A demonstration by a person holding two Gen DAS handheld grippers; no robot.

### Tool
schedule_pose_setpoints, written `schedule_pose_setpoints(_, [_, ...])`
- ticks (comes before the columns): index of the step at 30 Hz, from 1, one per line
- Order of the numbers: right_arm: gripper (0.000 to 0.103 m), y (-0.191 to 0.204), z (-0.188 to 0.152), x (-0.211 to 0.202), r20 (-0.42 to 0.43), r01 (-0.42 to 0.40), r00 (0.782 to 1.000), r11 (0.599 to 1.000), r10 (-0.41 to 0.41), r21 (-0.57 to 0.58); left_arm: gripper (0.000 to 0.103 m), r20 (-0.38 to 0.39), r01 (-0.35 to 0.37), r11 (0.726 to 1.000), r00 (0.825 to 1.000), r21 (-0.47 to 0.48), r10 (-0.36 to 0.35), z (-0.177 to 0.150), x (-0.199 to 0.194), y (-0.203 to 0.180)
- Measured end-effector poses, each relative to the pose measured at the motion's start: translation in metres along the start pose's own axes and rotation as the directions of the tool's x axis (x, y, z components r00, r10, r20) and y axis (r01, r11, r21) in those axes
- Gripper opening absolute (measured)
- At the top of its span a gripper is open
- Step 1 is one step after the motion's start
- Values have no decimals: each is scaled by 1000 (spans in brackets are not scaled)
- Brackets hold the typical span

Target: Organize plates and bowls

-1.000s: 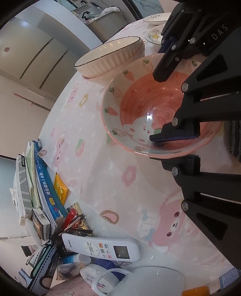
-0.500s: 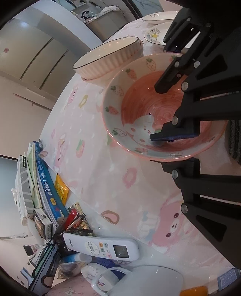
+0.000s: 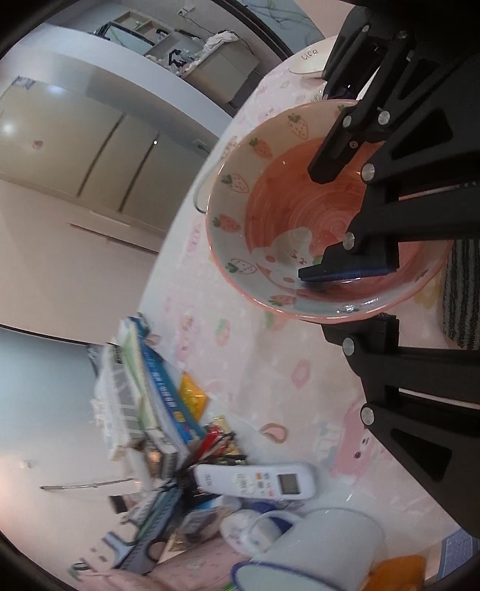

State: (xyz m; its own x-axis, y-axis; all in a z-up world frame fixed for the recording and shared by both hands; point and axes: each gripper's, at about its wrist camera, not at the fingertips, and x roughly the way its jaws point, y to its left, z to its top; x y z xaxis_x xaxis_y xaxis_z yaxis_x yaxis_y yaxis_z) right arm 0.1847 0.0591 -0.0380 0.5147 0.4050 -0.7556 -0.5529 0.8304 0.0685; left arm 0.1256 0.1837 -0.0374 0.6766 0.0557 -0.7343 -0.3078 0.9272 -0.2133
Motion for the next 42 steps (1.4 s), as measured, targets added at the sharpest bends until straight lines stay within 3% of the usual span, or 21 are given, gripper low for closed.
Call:
schedule_pose_setpoints(4, [18, -4, 5, -24, 49, 4, 999, 1000, -5, 10, 11, 46, 0, 1000, 999, 1, 0, 10, -19, -12])
schedule_pose_setpoints(13, [18, -31, 19, -68, 162, -4, 987, 997, -8, 75, 11, 87, -34, 994, 996, 103, 25, 32, -53, -55])
schedule_pose_setpoints(17, [18, -46, 25, -93, 228, -6, 973, 994, -19, 107, 11, 163, -46, 991, 986, 123, 26, 43, -70, -77])
schedule_pose_setpoints(20, [18, -60, 29, -108, 260, -21, 965, 990, -16, 138, 11, 185, -7, 993, 983, 120, -15, 53, -78, -89])
schedule_pose_setpoints(26, [18, -96, 37, -118, 300, -66, 954, 971, -6, 230, 11, 243, -30, 983, 970, 182, -16, 75, -86, -128])
schedule_pose_setpoints(33, [18, -122, 40, -126, 342, -80, 939, 958, -20, 276, 11, 226, -13, 970, 973, 243, -43, 86, -77, -151])
schedule_pose_setpoints(42, [18, -130, 43, -107, 334, -94, 943, 954, -7, 286, 11, 208, 34, 976, 975, 213, -79, 83, -60, -148])
